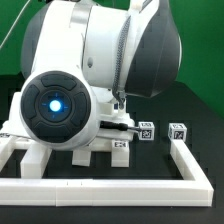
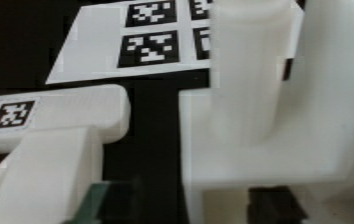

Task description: Assemble chair

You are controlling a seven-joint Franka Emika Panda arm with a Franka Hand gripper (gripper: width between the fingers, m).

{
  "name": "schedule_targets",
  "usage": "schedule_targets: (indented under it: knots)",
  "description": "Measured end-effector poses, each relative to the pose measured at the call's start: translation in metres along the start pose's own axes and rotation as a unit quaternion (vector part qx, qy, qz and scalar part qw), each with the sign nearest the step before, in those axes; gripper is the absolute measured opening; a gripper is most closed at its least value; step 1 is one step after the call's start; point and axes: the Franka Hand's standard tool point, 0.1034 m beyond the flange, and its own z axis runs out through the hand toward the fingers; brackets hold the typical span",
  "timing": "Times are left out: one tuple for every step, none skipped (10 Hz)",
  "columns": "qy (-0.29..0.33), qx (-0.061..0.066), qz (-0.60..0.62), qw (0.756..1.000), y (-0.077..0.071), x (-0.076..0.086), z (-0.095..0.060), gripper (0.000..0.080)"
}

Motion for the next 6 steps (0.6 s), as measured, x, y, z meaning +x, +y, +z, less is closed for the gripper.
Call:
schedule_targets:
  knots:
    - [0.000, 0.000, 0.000, 1.000, 0.0003, 0.0000, 0.0000, 0.0476]
    - [0.000, 0.000, 0.000, 1.000, 0.0006, 0.0001, 0.0001, 0.0476]
    - [0.000, 0.001, 0.000, 1.000, 0.0009, 0.0001, 0.0001, 0.0619]
    - [0.000, 0.001, 0.001, 1.000, 0.0012, 0.0001, 0.0001, 0.0619]
    - [0.000, 0.001, 0.001, 1.000, 0.0015, 0.0001, 0.0001, 0.0643]
    - [0.000, 0.001, 0.001, 1.000, 0.0017, 0.0002, 0.0001, 0.0643]
